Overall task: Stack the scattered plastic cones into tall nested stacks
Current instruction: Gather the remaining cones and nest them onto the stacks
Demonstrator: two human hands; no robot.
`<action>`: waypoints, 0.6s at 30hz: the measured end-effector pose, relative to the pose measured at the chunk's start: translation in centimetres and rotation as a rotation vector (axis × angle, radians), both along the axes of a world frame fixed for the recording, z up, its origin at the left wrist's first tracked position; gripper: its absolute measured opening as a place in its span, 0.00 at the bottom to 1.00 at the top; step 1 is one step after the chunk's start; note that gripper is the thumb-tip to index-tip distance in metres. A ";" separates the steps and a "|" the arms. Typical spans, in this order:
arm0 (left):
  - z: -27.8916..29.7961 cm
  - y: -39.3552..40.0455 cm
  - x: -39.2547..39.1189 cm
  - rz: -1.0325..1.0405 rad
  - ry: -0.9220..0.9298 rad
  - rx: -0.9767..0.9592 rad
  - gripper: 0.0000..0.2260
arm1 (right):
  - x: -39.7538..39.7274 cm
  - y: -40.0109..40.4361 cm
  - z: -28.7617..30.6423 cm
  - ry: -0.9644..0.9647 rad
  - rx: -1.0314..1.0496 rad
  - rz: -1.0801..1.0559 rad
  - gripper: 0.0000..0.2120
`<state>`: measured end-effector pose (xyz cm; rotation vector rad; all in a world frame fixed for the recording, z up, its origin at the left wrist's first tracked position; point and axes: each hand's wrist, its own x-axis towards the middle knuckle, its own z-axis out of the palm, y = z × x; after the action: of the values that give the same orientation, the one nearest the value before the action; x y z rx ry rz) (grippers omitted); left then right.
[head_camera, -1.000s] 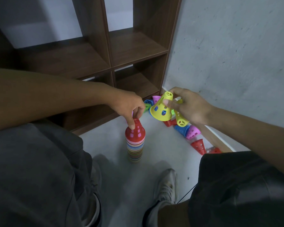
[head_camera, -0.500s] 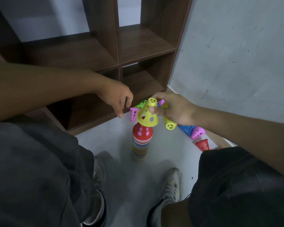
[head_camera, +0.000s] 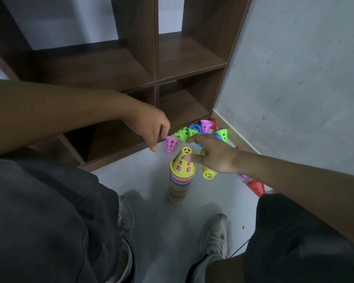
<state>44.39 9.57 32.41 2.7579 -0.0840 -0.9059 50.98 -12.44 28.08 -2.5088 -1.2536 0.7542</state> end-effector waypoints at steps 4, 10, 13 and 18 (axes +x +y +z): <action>0.2 -0.3 0.1 -0.008 -0.022 -0.053 0.20 | 1.3 -0.1 1.8 0.116 0.183 -0.190 0.15; 1.1 -2.4 0.0 0.063 -0.182 -0.226 0.32 | 2.6 0.4 3.3 0.521 0.416 -0.526 0.29; 1.1 -3.6 0.0 0.087 -0.289 -0.290 0.37 | 2.7 0.8 3.7 0.824 0.536 -0.666 0.34; 0.7 -4.8 -0.4 0.117 -0.427 -0.386 0.32 | 2.3 0.8 4.5 1.105 0.667 -0.709 0.38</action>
<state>44.04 4.78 33.12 2.5083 -0.1508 -0.2268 53.25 -11.66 32.57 -1.3822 -0.1341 1.0338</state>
